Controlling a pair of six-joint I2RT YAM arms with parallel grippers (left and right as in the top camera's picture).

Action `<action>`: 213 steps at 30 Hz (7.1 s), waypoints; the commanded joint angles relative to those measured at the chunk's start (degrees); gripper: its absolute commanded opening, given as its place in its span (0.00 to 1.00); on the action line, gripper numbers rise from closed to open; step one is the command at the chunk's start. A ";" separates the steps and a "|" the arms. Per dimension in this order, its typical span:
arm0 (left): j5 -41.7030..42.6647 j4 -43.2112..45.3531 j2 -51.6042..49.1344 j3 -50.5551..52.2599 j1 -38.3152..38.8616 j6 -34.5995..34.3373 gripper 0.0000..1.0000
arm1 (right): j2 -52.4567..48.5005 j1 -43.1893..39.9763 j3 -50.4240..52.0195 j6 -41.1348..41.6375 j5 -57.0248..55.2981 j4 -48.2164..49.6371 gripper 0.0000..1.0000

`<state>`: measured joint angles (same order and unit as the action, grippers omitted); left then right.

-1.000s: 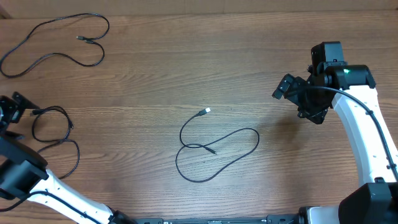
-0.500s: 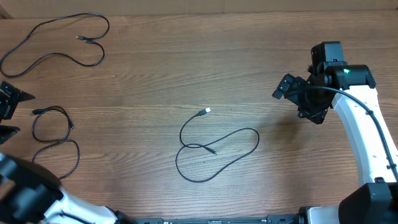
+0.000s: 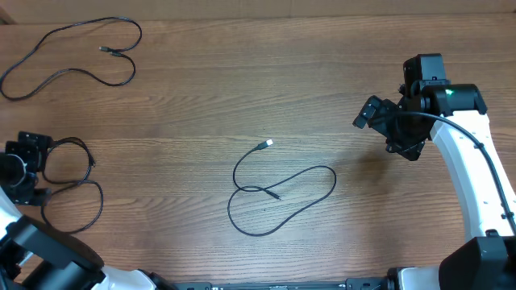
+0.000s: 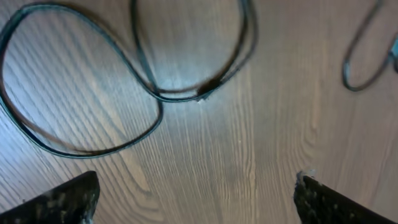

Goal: Untangle cables

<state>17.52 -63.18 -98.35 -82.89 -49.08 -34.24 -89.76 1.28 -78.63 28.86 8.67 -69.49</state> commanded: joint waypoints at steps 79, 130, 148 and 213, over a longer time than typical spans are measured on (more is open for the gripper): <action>-14.93 44.83 -18.16 5.75 12.63 70.25 0.04 | 0.28 0.09 -0.09 -0.24 -0.50 0.28 1.00; -20.79 28.61 -19.91 5.07 10.45 14.49 0.04 | 0.28 0.09 -0.09 -0.26 -0.50 0.28 1.00; -18.62 38.38 -28.81 5.07 10.43 25.83 0.05 | 0.28 0.09 -0.09 -0.24 -0.50 0.28 1.00; -16.81 13.64 -22.49 -2.10 13.49 9.57 0.31 | 0.28 0.09 -0.09 -0.24 -0.50 0.28 1.00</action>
<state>3.38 -43.59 -118.37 -81.21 -34.63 -25.19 -89.76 1.26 -78.63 28.84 8.69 -69.47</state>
